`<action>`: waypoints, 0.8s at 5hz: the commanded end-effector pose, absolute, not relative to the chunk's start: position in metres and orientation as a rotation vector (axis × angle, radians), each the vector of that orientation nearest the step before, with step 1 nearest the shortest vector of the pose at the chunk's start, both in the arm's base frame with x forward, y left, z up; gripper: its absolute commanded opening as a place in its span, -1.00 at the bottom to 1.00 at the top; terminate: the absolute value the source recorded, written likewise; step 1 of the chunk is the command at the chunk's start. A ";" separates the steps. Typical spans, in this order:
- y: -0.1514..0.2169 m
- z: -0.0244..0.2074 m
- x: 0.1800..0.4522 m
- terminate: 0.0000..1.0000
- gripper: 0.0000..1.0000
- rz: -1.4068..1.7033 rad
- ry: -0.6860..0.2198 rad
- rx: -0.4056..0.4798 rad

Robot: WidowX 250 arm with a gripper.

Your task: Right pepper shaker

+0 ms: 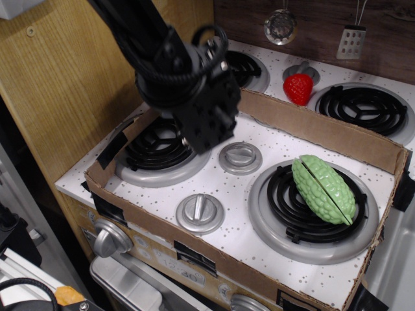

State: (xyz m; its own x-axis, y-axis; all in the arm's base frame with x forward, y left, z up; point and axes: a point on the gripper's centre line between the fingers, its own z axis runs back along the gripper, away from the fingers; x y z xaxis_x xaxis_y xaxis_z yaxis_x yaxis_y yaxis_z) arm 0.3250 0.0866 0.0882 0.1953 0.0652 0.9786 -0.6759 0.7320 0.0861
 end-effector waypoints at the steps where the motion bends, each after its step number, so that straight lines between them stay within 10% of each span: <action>1: 0.078 0.078 0.316 -1.00 -1.00 0.633 -1.391 0.603; 4: 0.068 0.062 0.304 -1.00 -1.00 0.713 -1.390 0.591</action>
State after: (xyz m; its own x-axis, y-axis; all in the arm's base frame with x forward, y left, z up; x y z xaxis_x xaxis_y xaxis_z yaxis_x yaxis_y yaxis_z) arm 0.3040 0.0763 0.0569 0.0732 0.0969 0.9926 -0.7526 0.6584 -0.0088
